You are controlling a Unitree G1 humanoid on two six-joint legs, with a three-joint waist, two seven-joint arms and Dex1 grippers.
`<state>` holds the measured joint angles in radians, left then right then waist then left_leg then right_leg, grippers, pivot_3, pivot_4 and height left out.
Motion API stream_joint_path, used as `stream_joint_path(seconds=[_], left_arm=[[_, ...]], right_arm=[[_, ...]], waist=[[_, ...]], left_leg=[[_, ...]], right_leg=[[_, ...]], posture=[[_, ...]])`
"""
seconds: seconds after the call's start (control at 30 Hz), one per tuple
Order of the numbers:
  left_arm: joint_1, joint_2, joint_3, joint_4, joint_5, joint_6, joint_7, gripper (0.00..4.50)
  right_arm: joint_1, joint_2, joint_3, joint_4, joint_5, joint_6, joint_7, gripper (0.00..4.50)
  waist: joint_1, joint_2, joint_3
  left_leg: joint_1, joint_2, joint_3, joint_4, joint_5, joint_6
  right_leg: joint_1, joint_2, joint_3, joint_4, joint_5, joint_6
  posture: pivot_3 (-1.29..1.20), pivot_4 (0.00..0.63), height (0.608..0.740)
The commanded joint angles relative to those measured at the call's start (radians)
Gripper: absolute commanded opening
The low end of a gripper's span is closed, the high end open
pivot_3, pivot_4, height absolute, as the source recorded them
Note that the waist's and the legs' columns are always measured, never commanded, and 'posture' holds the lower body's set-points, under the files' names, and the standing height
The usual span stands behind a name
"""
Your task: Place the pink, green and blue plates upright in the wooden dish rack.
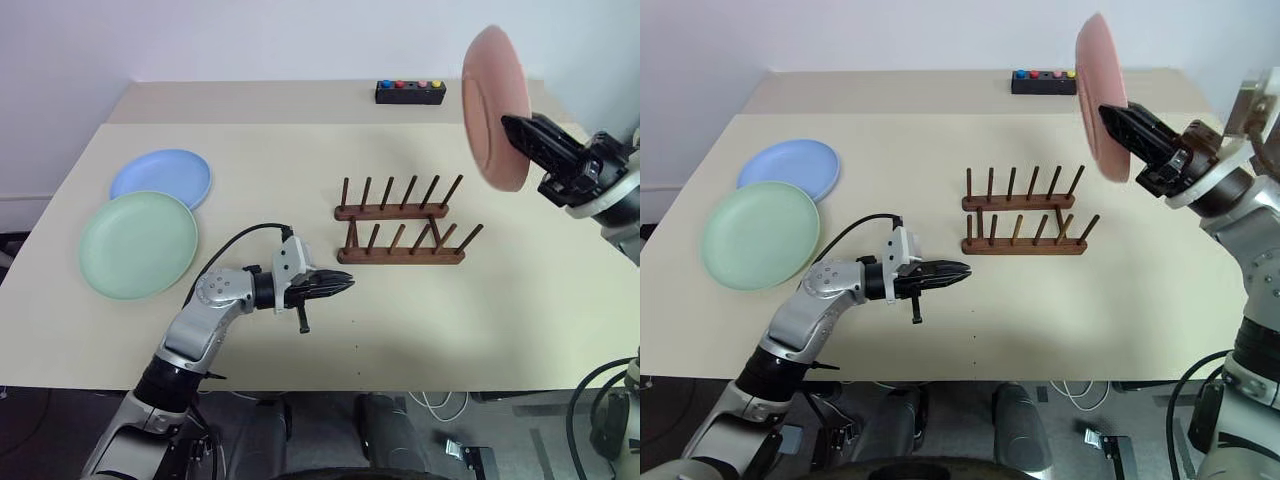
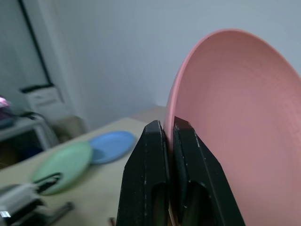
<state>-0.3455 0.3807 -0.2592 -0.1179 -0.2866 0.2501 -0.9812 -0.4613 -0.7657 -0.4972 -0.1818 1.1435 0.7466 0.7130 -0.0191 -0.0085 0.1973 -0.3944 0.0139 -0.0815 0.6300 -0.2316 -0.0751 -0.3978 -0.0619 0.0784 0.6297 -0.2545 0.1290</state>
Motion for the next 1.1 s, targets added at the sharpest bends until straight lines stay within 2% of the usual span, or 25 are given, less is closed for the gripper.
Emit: stream_joint_path(seconds=[0.03,0.23,1.1], left_arm=[[0.005,-0.002,0.01,-0.015,-0.007,-0.024,0.002,0.26],[0.006,-0.006,0.006,-0.009,-0.007,-0.033,-0.001,0.26],[0.002,-0.005,0.024,-0.027,-0.028,-0.025,0.006,0.26]], right_arm=[[-0.011,0.004,-0.06,-0.01,0.14,0.059,-0.019,0.01],[-0.003,0.016,-0.086,0.048,0.264,0.127,-0.081,0.01],[0.022,0.061,-0.086,0.133,0.264,0.129,-0.146,0.01]], waist=[[0.001,0.0,0.0],[0.001,0.0,0.0],[0.0,0.0,0.0]], left_leg=[[0.0,0.0,0.0,0.0,0.0,0.0],[0.0,0.0,0.0,0.0,0.0,0.0],[-0.003,0.0,0.0,0.0,0.0,0.0]], right_leg=[[0.0,0.0,0.0,0.0,0.0,0.0],[0.0,0.0,0.0,0.0,0.0,0.0],[-0.003,0.0,0.0,0.0,0.0,0.0]], posture=[[0.0,0.15,0.73],[0.0,0.15,0.73],[0.0,0.15,0.73]])
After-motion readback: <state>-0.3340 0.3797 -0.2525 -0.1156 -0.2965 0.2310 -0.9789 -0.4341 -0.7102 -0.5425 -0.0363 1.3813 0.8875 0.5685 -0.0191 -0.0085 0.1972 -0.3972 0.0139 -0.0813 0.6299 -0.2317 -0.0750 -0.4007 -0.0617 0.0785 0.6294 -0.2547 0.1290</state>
